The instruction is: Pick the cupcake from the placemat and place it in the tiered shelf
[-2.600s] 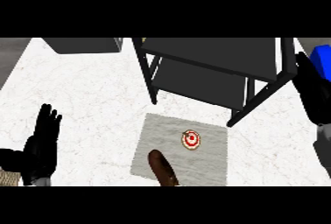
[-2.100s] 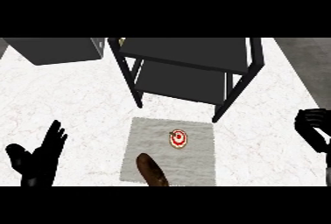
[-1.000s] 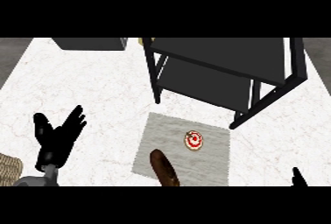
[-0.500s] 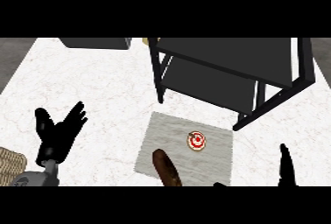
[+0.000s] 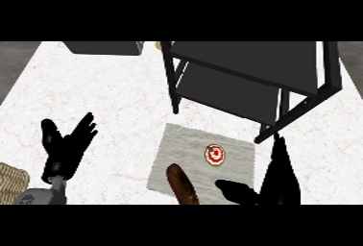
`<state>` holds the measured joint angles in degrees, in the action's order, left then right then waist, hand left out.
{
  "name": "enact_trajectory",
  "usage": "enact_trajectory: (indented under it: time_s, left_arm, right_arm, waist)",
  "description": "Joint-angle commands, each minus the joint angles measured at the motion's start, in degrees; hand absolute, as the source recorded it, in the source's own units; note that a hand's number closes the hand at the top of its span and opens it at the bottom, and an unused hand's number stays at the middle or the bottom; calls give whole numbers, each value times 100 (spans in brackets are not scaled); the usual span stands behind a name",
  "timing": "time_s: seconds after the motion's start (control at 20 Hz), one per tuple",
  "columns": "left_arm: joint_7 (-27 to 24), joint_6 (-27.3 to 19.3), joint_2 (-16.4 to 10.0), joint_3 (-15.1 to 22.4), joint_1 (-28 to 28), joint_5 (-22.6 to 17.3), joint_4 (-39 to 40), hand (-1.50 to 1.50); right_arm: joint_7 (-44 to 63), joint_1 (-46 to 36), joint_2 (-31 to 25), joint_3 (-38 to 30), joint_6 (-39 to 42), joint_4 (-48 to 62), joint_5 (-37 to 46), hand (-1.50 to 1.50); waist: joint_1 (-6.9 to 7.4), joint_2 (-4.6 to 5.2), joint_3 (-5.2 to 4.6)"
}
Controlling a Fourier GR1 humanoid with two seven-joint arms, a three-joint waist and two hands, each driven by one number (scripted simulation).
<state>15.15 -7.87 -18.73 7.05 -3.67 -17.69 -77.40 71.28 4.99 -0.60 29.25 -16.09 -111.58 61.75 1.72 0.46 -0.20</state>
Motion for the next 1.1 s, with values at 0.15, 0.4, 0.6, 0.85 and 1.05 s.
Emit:
enact_trajectory:
  time_s: [0.15, 0.4, 0.6, 0.85, 1.05]
  left_arm:
    - [-123, -81, 131, 18, 133, 81, 27, 0]
    - [-14, 119, -83, -117, 9, 13, 113, 0]
    - [-2, 149, -118, -147, 134, -17, -61, 0]
    - [-154, 66, 106, -66, 150, 68, 77, 0]
    - [-161, 93, 56, -73, 112, 113, 53, 0]
  right_arm:
    - [1394, -389, 57, 0, -6, 663, -126, -150]
    - [1394, -779, 58, -171, 73, 1053, -137, -150]
    - [1394, -682, 59, -233, 64, 1229, -145, -150]
    - [1394, -870, 60, -206, -241, 1620, -230, -150]
    - [1392, -836, 60, -333, -254, 1902, -123, -150]
  waist:
    - [-78, -33, 6]
    - [-78, -27, 4]
    - [-77, -42, 10]
    - [-81, -26, 12]
    - [-99, -21, 11]
